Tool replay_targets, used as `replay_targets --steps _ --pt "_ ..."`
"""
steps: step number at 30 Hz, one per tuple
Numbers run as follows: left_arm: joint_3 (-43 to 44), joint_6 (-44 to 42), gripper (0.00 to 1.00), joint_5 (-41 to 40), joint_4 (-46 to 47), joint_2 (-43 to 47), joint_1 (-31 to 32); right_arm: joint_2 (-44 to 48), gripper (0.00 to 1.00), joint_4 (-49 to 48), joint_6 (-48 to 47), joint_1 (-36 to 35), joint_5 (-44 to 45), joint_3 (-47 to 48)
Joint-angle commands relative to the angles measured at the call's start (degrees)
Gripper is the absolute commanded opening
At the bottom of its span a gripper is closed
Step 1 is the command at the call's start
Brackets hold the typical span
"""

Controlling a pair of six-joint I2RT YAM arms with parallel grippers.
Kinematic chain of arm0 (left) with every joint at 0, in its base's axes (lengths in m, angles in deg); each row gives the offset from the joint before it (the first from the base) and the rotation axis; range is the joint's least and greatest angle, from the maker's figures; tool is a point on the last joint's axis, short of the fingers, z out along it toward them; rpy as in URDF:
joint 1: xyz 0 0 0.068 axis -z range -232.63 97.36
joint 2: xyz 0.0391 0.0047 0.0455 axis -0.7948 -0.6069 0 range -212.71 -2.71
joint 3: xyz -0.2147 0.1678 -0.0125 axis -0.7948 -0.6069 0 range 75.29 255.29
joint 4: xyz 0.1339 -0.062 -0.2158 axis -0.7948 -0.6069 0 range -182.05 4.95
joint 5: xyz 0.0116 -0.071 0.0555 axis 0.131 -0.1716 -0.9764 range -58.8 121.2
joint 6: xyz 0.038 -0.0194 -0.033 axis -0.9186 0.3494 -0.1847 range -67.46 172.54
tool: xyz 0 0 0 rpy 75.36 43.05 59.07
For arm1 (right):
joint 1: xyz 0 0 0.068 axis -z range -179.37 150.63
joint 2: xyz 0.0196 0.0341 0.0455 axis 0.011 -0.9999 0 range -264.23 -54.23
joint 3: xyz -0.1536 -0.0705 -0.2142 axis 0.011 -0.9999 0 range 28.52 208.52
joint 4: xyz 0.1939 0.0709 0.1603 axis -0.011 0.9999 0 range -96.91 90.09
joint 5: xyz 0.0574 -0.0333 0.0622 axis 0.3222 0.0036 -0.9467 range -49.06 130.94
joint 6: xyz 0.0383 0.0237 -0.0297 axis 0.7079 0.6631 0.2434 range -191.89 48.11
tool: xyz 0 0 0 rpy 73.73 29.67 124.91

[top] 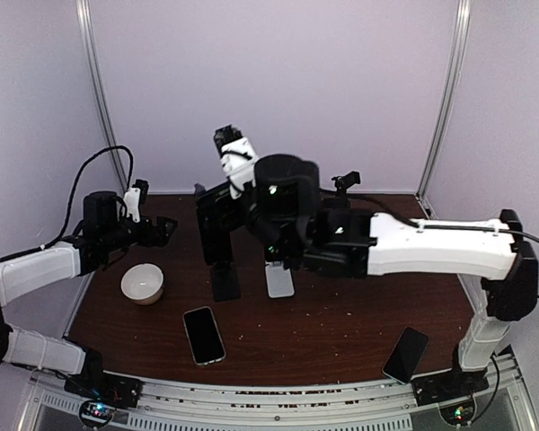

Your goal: Place the phone on the phone stand

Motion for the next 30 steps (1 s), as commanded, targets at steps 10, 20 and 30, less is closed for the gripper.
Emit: replay_targets --steps 10,20,30 --pt "13.6 -3.5 0.98 -9.4 -9.1 1.6 7.8 23.5 0.75 46.9 24.0 26.5 -8.9 -10.4" --pt "26.6 -7.1 0.98 -5.8 -13.5 -7.3 16.1 18.3 0.88 55.0 25.3 35.1 -12.9 -8.7" --pt "27.5 -7.4 0.98 -5.3 -14.0 -10.4 17.4 11.3 0.59 58.0 23.3 36.0 -16.8 -1.7"
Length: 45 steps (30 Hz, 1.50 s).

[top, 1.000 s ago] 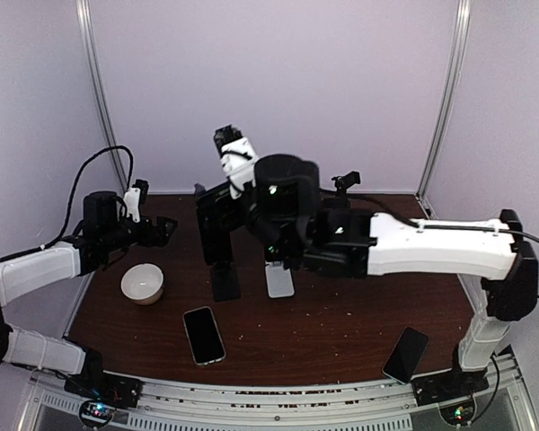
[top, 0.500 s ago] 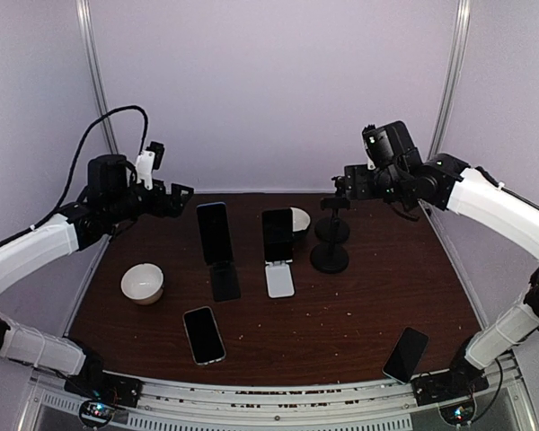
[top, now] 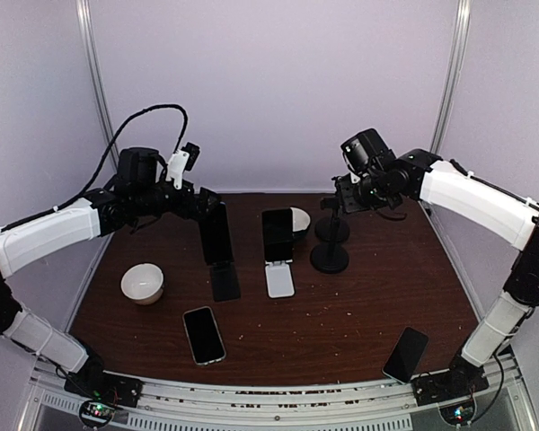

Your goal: Place the phone on the phone stand

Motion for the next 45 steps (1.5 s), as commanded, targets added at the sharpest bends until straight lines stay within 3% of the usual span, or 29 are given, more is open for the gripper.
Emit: replay_targets --steps 1,4,6,9,14,22,29,34,40,45 --pt "1.2 -1.3 0.98 0.6 0.6 -0.1 0.3 -3.6 0.58 3.5 0.0 1.0 -0.5 5.8" --pt "0.8 -1.5 0.98 0.5 0.4 0.0 0.4 -4.7 0.67 3.6 0.6 1.4 0.3 6.3" --pt "0.6 -1.6 0.98 0.5 0.4 0.0 0.4 -5.2 0.67 3.4 0.8 1.5 0.1 6.4" --pt "0.4 -1.7 0.98 0.6 0.4 -0.1 0.4 -6.0 0.61 3.3 0.8 1.5 -0.1 6.5" --pt "0.3 -1.8 0.98 0.7 0.4 0.0 0.4 -7.3 0.43 2.9 0.4 1.8 -1.2 7.3" --pt "-0.2 -2.0 0.98 0.5 0.3 0.4 0.3 -8.3 0.40 1.8 0.7 3.1 -2.0 6.4" --pt "-0.5 -2.4 0.98 0.5 0.4 0.1 0.4 -9.0 0.20 0.6 -0.3 3.2 -3.5 6.4" --pt "-0.9 -2.5 0.98 0.5 0.4 0.0 0.3 -8.8 0.00 0.1 -1.4 3.2 -2.9 5.9" --pt "-1.0 -2.9 0.98 1.3 0.3 0.0 0.4 -7.6 0.00 0.3 -2.1 3.3 -2.3 4.1" --pt "-1.0 -3.4 0.98 2.0 0.4 0.2 0.7 -3.0 0.00 -0.5 -3.1 3.1 -7.8 1.7"
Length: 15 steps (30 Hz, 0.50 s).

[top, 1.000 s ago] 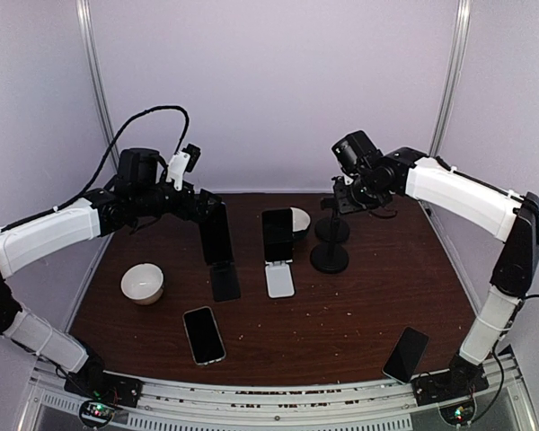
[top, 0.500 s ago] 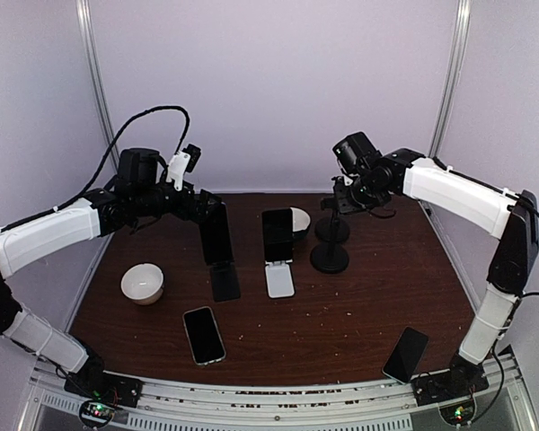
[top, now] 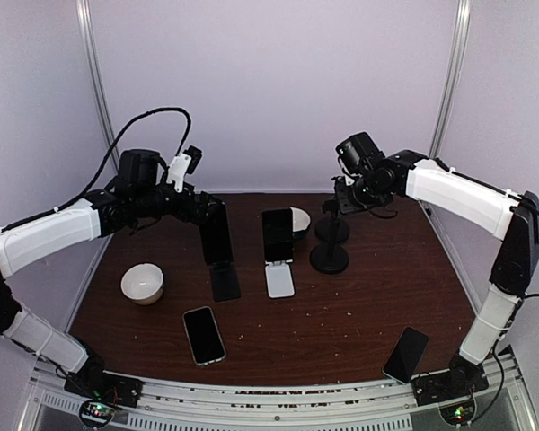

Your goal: Place the phone on the phone stand

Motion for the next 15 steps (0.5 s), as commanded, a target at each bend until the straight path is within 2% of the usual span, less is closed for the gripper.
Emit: replay_targets --steps 1,5,10,15 --pt "-0.4 -1.5 0.98 1.2 1.4 0.4 1.0 5.7 0.00 -0.5 -1.7 -0.1 -5.4 -4.0" --pt "0.0 -3.6 0.96 -1.3 2.3 1.7 4.1 10.5 0.00 -0.3 -1.0 -1.4 -7.1 -7.4" --pt "2.8 -4.4 0.94 3.9 2.5 2.1 7.1 13.0 0.00 4.0 -0.4 -4.3 -7.8 -8.9" --pt "5.4 -5.6 0.94 6.2 2.6 0.3 12.5 16.2 0.00 2.7 4.1 -8.7 -7.2 -11.9"
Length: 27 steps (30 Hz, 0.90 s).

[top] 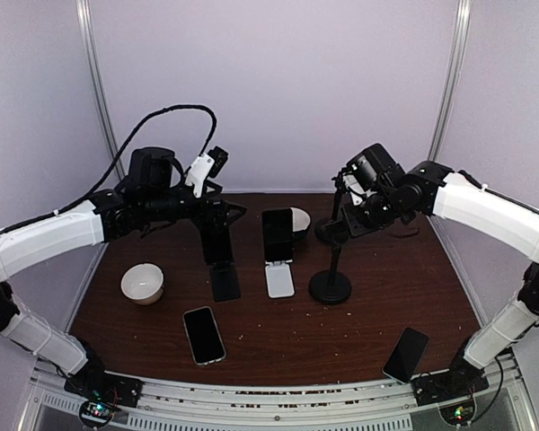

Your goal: Place the phone on the phone stand

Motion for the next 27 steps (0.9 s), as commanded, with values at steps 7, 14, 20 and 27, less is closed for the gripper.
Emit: replay_targets --steps 7,14,20,27 --pt "7.1 -1.1 0.97 7.4 4.7 -7.7 9.0 5.6 0.00 -6.3 10.7 -9.0 6.1 -5.4" --pt "7.9 -2.2 0.97 6.3 3.9 -9.4 9.6 4.0 0.00 -5.1 12.7 -10.7 10.2 -5.3" --pt "8.4 -2.8 0.97 5.8 3.2 -10.0 9.6 3.0 0.48 -1.7 12.3 -11.5 10.9 -3.4" --pt "8.6 -4.2 0.97 5.3 2.8 -9.9 9.6 6.6 0.97 6.2 15.2 -11.7 14.3 -2.2"
